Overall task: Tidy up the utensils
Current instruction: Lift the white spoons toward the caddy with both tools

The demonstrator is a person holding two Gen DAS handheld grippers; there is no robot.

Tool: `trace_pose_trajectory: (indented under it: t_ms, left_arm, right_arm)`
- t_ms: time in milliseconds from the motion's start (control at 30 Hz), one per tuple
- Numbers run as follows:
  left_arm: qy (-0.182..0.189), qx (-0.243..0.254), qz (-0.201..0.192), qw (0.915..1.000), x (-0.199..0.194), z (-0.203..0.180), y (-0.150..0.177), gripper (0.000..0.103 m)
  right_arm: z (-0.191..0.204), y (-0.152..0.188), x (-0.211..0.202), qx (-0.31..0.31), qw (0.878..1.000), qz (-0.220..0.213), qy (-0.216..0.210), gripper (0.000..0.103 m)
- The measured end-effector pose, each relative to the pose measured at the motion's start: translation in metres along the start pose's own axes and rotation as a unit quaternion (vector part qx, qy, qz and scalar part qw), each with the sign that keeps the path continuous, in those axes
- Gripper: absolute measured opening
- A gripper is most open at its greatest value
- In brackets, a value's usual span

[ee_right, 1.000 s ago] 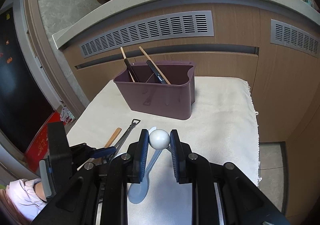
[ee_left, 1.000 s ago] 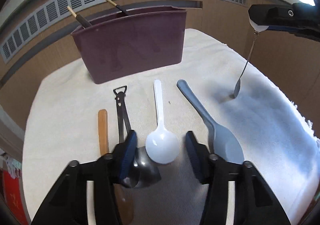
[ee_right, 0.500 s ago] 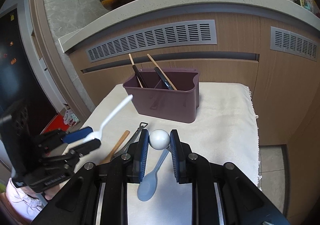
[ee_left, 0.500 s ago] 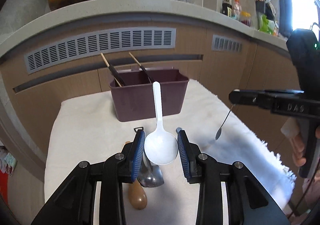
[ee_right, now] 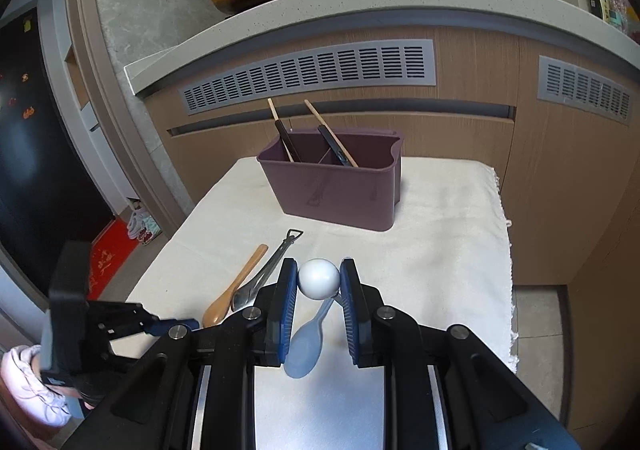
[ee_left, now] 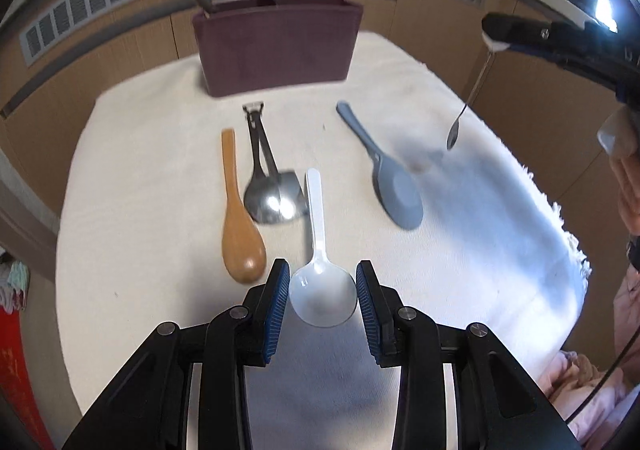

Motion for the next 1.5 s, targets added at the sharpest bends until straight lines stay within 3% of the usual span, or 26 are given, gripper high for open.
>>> trace_pose_trajectory:
  t_ms: [167, 300, 467, 600, 667, 733, 833, 900, 967, 1200, 1267, 1333, 1500]
  left_arm:
    - [0.014, -0.005, 0.016, 0.9998, 0.006, 0.000, -0.004, 0.037]
    - [0.034, -0.005, 0.029, 0.9990, 0.008, 0.001, -0.029, 0.049]
    - [0.006, 0.020, 0.056, 0.9982, 0.025, -0.003, -0.057, 0.048]
    - [0.000, 0.029, 0.096, 0.9949, 0.048, -0.006, -0.072, 0.036]
    - [-0.004, 0.040, 0.097, 0.9945, 0.051, -0.012, -0.074, 0.016]
    - [0.002, 0.033, 0.085, 0.9958, 0.051, -0.013, -0.074, 0.010]
    - [0.028, 0.007, 0.031, 0.9991, 0.034, -0.010, -0.068, 0.010]
    - [0.045, -0.015, -0.027, 0.9985, 0.011, -0.006, -0.059, 0.010]
    - [0.057, -0.034, -0.078, 0.9947, -0.013, -0.003, -0.050, 0.010]
    - [0.036, -0.063, -0.194, 0.9783, -0.073, 0.003, -0.052, 0.010]
    - [0.037, -0.065, -0.234, 0.9694, -0.093, 0.007, -0.061, 0.010]
    - [0.038, -0.060, -0.290, 0.9544, -0.120, 0.006, -0.076, 0.010]
    - [0.016, -0.039, -0.425, 0.9044, -0.186, 0.005, -0.134, 0.010]
  right_arm:
    - [-0.002, 0.004, 0.003, 0.002, 1.000, 0.006, 0.001, 0.020]
    - [-0.003, 0.006, 0.004, 0.004, 1.000, 0.007, 0.000, 0.020]
    - [-0.004, 0.009, 0.008, 0.004, 1.000, 0.012, -0.007, 0.020]
    - [-0.005, 0.010, 0.010, 0.005, 1.000, 0.016, -0.012, 0.020]
    - [-0.004, 0.010, 0.010, 0.002, 1.000, 0.017, -0.014, 0.020]
    - [-0.005, 0.010, 0.010, 0.002, 1.000, 0.017, -0.015, 0.020]
    - [-0.006, 0.010, 0.010, 0.008, 1.000, 0.014, -0.019, 0.020]
    - [-0.007, 0.011, 0.008, 0.011, 1.000, 0.011, -0.023, 0.020]
    - [-0.006, 0.011, 0.007, 0.010, 1.000, 0.010, -0.023, 0.020]
    - [0.002, 0.008, 0.000, 0.004, 1.000, 0.002, -0.021, 0.020]
    - [0.003, 0.005, -0.005, 0.006, 1.000, -0.007, -0.024, 0.020]
    - [0.004, -0.005, -0.016, 0.007, 0.999, -0.025, -0.029, 0.020]
    - [0.012, -0.067, -0.070, -0.017, 0.993, -0.115, -0.023, 0.020]
Point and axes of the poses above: each gripper's, at about its wrist camera, not at the fingertips, and x roughly the way its jaws point, z to its left, y to its underside, the point moved 2 cm from there along x, roughly the way its jaws point, and after that the axes turned 14 degrees about z, right-handed, at the moved point
